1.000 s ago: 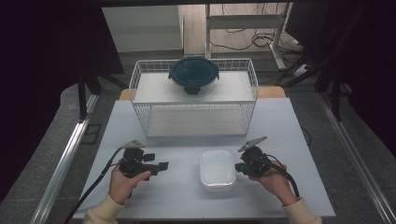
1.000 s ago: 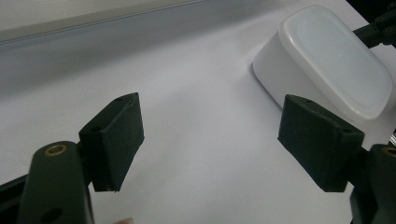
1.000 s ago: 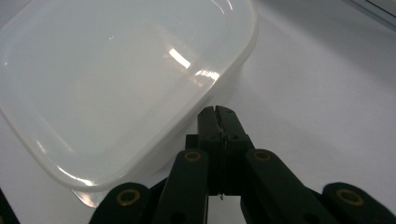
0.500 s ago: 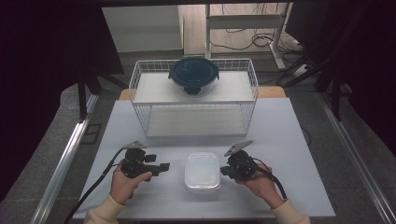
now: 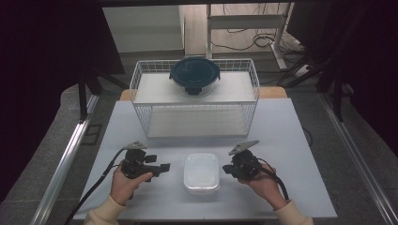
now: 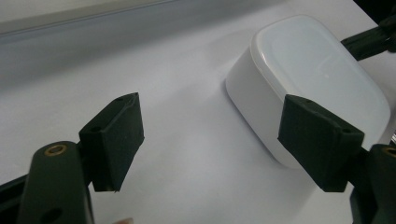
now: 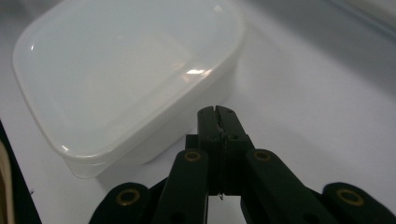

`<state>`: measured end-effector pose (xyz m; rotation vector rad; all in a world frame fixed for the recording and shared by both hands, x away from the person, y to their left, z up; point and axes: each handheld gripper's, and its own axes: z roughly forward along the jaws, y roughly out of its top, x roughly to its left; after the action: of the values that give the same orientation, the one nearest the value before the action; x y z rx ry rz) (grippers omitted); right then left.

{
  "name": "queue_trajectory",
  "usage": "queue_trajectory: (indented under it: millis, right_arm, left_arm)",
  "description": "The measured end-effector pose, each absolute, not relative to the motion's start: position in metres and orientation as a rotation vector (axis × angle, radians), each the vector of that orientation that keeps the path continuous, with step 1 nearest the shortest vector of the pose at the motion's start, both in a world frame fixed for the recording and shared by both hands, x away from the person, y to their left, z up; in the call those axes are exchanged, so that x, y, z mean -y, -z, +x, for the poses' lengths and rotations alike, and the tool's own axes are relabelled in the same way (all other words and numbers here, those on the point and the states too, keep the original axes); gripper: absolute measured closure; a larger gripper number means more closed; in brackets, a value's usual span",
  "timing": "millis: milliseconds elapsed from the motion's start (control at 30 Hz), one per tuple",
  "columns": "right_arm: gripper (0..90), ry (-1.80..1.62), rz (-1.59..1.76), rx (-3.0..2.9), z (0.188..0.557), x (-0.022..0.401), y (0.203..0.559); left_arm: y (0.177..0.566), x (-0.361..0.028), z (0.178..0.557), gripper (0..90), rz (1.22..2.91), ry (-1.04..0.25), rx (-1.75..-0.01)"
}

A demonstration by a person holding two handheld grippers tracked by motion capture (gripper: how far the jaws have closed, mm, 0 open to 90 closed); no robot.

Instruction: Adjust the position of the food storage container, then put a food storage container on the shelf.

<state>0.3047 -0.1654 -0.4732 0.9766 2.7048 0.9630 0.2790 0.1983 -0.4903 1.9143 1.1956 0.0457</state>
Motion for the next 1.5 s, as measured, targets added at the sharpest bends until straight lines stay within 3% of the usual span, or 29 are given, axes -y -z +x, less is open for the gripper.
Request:
queue_trajectory:
  millis: [367, 667, 700, 733, 767, 833, 967, 1367, 1500]
  right_arm:
    - [88.9, -1.132, 1.120, -2.536, 0.302, 0.210, 0.456]
    - [87.1, -1.182, 1.150, -2.491, 0.306, 0.220, 0.451]
    - [83.0, -1.186, 1.148, -2.489, 0.306, 0.221, 0.451]
    - [72.9, -1.191, 1.150, -2.484, 0.305, 0.221, 0.451]
    - [54.1, -1.200, 1.153, -2.476, 0.304, 0.220, 0.451]
    - [44.8, -1.198, 1.156, -2.461, 0.305, 0.218, 0.452]
    - [36.6, -1.210, 1.208, -2.458, 0.310, 0.215, 0.456]
    - [32.2, -1.313, 1.344, -2.435, 0.308, 0.221, 0.461]
    - [29.2, -1.376, 1.413, -2.430, 0.309, 0.218, 0.466]
  left_arm:
    - [0.494, -0.198, 0.282, 21.5, 1.925, -0.043, -1.196]
    - [0.493, -0.195, 0.275, 21.5, 1.922, -0.044, -1.196]
    - [0.493, -0.195, 0.276, 21.4, 1.919, -0.041, -1.196]
    - [0.493, -0.195, 0.276, 21.5, 1.917, -0.044, -1.198]
    - [0.493, -0.195, 0.275, 21.4, 1.921, -0.049, -1.199]
    - [0.492, -0.195, 0.274, 21.2, 1.924, -0.055, -1.195]
    - [0.490, -0.196, 0.272, 21.0, 1.914, -0.067, -1.193]
    - [0.480, -0.177, 0.276, 19.8, 1.873, -0.022, -1.152]
    - [0.480, -0.170, 0.284, 20.0, 1.843, 0.067, -1.152]
